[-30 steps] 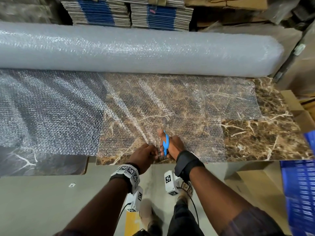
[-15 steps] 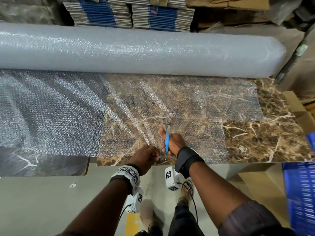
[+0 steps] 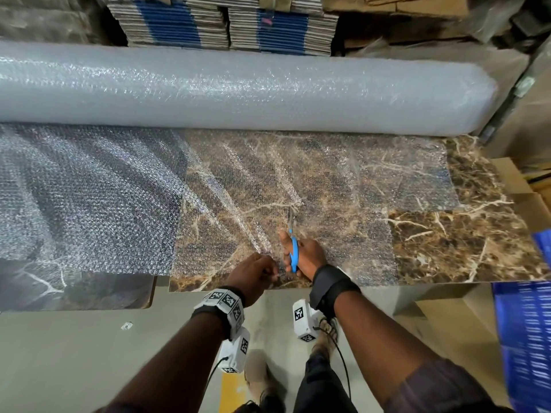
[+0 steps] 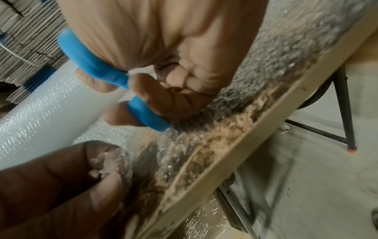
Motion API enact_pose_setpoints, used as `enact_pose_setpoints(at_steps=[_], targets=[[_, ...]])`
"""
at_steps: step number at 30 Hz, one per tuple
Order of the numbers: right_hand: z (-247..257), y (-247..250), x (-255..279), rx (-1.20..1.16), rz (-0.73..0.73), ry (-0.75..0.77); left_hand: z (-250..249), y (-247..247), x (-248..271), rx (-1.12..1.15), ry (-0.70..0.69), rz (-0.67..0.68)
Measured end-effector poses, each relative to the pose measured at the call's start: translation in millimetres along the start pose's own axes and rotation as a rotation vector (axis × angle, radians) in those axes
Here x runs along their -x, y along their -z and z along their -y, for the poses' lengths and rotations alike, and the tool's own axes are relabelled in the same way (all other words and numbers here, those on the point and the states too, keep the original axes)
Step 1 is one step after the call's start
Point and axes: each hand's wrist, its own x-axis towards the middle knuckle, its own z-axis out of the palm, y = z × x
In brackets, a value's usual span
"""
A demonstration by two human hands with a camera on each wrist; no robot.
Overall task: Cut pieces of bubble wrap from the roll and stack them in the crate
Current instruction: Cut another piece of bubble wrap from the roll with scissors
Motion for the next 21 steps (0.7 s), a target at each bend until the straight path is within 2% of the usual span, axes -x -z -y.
enact_pose_setpoints(at_steps=[6,10,14,16,19,21], targets=[[-1,7,6,-0.058,0.032,0.004,0,1,1,0.006,-0.005,0.001],[1,11,8,-0.077,0.110,-0.003,1,0,1,0.019,-0.011,-0.012],[12,14,12,0.035,0.178,0.041,2,0,1,0.017,-0.022,-0.021],[18,12,13,0.138,0.162,0.090,2,0,1,0.019,-0.029,-0.020],[26,3,12,0.419,0.120,0.208,4,-6,4,0.010,-0.061,-0.036],[33,-5,13,0.499,0.111,0.216,5,-15,11,-0.002,-0.082,-0.073]])
